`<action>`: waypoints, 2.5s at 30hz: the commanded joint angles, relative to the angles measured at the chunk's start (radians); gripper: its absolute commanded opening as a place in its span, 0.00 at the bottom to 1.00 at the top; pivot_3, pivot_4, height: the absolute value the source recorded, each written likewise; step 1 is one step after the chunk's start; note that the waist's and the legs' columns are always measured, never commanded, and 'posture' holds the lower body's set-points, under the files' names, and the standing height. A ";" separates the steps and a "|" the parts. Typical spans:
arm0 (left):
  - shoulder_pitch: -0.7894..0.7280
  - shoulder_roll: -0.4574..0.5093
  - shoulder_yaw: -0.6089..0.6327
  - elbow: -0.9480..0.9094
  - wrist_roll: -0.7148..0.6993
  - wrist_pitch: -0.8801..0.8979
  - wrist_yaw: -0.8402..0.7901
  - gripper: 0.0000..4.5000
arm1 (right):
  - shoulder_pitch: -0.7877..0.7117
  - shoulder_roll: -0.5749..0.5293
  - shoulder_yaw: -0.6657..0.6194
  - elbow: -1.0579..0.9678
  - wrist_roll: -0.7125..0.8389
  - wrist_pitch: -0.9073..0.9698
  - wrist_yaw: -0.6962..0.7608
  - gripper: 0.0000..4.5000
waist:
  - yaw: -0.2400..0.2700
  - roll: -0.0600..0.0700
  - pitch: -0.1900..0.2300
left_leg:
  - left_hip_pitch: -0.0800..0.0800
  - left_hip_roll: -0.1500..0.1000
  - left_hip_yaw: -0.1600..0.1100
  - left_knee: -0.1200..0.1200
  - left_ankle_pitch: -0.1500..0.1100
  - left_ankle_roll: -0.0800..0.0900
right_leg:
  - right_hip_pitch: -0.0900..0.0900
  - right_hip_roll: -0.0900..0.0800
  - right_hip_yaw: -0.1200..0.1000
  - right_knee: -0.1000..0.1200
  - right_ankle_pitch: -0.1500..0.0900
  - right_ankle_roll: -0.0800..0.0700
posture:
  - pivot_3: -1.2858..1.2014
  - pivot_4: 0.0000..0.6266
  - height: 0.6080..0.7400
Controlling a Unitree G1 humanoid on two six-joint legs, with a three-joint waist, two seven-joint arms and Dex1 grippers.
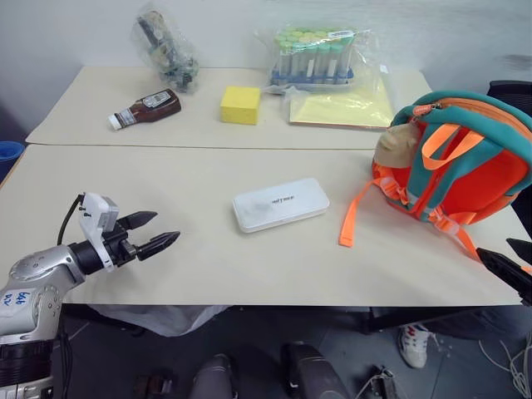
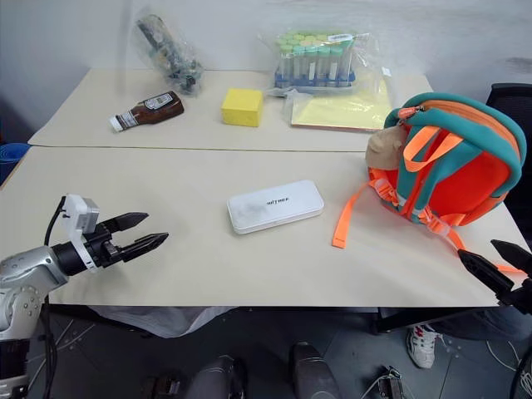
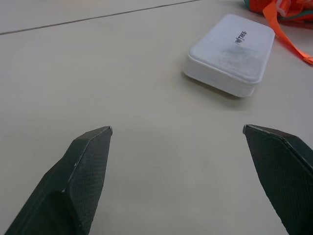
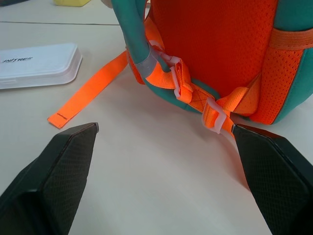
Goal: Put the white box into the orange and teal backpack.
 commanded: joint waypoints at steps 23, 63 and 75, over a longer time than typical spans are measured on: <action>-0.055 -0.036 -0.215 -0.090 0.196 -0.021 0.145 0.59 | -0.265 0.067 0.567 -0.301 -0.209 0.030 -0.240 0.42 | 0.000 0.000 0.000 | 0.000 0.000 0.000 0.000 0.001 -0.001 | -0.001 0.000 0.000 0.003 0.000 0.000 | 0.52 0.24 1.00; -0.447 -0.208 -0.328 0.326 0.296 -0.040 0.133 0.01 | -0.630 0.304 0.877 -0.043 -0.520 0.030 -0.287 0.00 | -0.002 0.000 0.000 | -0.001 0.000 0.003 0.004 0.006 -0.007 | -0.004 0.001 -0.001 0.008 0.001 0.000 | 0.52 0.24 1.00; -0.841 -0.102 -0.266 0.776 0.117 0.585 -0.089 0.73 | -0.675 0.257 0.852 0.045 -0.556 -0.011 -0.297 0.00 | 0.000 0.000 0.000 | -0.003 -0.001 0.003 0.005 0.006 -0.007 | -0.006 0.002 -0.005 0.008 0.000 0.000 | 0.52 0.24 1.00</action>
